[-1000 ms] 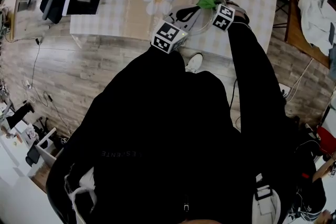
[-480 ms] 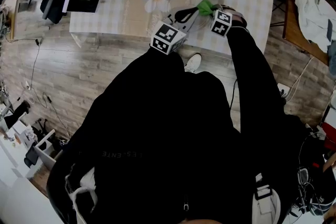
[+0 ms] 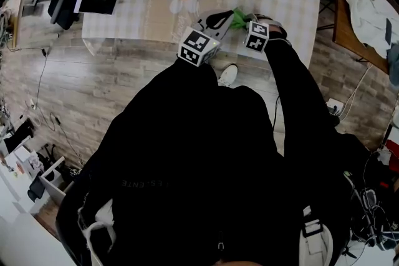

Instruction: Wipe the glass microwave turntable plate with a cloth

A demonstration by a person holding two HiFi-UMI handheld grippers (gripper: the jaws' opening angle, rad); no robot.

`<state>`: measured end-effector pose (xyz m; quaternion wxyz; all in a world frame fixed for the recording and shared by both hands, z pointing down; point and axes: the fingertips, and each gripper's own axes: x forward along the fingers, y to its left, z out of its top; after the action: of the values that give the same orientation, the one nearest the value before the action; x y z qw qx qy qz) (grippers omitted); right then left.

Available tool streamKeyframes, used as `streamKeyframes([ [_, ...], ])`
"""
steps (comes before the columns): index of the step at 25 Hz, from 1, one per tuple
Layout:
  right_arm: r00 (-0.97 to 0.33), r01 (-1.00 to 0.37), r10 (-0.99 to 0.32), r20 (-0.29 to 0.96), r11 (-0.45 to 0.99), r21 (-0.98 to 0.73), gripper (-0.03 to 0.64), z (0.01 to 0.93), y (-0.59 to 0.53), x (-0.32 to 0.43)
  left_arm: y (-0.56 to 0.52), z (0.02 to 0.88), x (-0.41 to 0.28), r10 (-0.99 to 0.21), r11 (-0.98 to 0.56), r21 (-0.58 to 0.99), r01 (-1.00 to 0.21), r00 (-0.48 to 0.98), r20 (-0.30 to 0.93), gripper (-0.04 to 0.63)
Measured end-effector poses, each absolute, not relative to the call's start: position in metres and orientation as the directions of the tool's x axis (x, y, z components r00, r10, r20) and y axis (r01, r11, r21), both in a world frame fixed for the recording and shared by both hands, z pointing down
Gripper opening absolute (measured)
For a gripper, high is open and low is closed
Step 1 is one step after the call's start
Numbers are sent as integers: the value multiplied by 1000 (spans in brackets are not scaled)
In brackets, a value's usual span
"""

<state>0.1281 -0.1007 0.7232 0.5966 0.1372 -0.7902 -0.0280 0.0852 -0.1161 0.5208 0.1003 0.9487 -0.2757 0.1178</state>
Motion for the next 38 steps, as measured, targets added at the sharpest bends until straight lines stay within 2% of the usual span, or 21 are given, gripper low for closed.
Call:
streamKeyframes([
  [12,-276,-163,-196,941,974,155,101,726,-47,119,-107,513,83,-510,-827,112,-551,819,263,21],
  [15,-291,-200,-207,934,968,152,103,722,-44,122,-104,512,83,-506,-830,115,-546,823,260,21],
  [21,-394,-434,-350,850,886,164,104,680,-61,129,-100,505,75,-522,-820,104,-563,810,268,21],
  [27,-478,-657,-538,695,744,123,104,614,-73,136,-88,489,71,-499,-842,94,-531,833,240,21],
  [38,-567,-777,-706,423,630,11,103,496,-64,140,-65,432,58,-496,-862,39,-506,856,150,21],
])
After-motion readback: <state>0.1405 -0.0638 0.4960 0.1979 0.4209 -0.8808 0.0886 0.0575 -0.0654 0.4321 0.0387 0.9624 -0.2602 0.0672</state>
